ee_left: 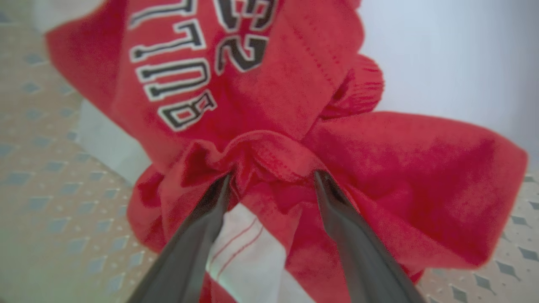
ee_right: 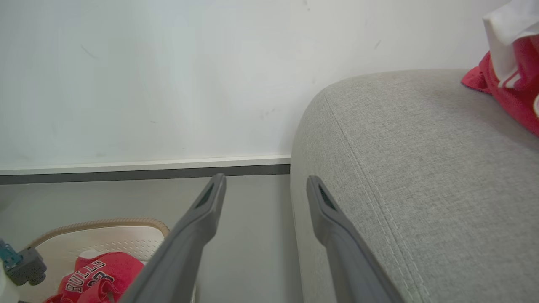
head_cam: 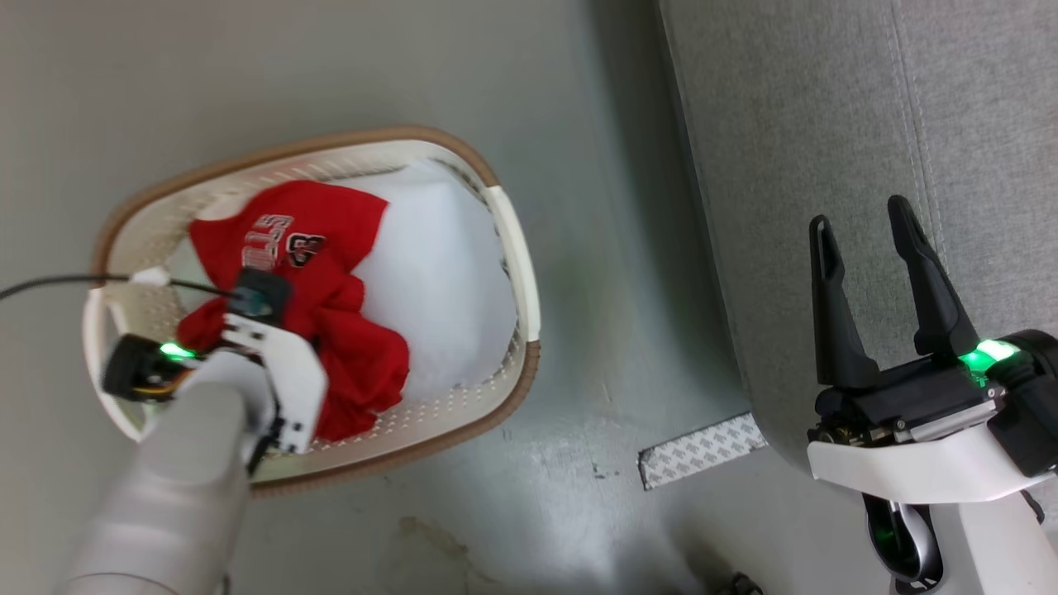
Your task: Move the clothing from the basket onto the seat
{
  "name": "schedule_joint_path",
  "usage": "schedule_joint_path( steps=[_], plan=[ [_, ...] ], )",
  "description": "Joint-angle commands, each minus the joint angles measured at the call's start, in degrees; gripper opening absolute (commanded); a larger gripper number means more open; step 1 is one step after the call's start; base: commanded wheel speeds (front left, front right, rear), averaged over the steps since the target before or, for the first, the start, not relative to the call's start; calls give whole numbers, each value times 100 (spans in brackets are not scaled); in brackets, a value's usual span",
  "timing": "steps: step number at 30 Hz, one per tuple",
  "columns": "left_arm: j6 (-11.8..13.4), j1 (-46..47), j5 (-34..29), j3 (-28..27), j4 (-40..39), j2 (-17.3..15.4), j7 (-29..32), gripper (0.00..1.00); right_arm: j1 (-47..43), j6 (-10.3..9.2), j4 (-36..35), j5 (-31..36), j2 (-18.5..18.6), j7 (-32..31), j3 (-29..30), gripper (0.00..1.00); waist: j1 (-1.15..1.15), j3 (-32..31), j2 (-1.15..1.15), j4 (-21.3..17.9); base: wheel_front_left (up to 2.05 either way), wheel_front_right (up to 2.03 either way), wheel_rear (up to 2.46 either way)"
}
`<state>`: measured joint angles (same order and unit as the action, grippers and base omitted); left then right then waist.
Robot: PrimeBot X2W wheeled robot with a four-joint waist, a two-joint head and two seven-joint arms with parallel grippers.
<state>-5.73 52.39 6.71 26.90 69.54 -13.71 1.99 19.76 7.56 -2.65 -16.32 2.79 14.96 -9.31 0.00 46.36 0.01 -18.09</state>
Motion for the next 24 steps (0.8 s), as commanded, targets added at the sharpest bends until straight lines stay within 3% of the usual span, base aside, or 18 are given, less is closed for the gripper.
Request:
schedule_joint_path(
  steps=[1, 12, 13, 14, 15, 18, 24],
  plan=[
    [-50, -22, -35, 49, 26, 122, 11, 100, 77, -15, -36, -47, 7, 16, -3, 100, 0, 94, -1, -23, 0, 0, 0],
    [-115, 166, 93, 176, 90, 170, -64, 98, 159, -15, -28, -104, 6, 16, 21, 100, 0, 240, -1, -47, 0, 0, 0],
    [-119, 181, 105, 186, 98, 166, -62, 79, 168, -15, -41, -119, 6, 16, 32, 100, 0, 256, -1, -52, 0, 0, 0],
    [-120, 198, 114, 199, 106, 160, -62, 51, 176, -15, -59, -133, 6, 16, 39, 100, 0, 276, -1, -55, 0, 0, 0],
    [-122, 211, 122, 205, 114, 157, -54, 42, 183, -15, -76, -142, 6, 16, 42, 100, 0, 302, -1, -62, 0, 0, 0],
    [-130, 222, 131, 254, 125, 203, -76, 0, 197, -15, -80, -142, 6, 16, 76, 100, 0, 356, -1, -62, 0, 0, 0],
    [-170, 151, 320, 271, 84, 339, -274, 0, 164, -15, 26, -125, 7, 16, 140, 100, 0, 231, -1, 5, 0, 0, 0]
  ],
)
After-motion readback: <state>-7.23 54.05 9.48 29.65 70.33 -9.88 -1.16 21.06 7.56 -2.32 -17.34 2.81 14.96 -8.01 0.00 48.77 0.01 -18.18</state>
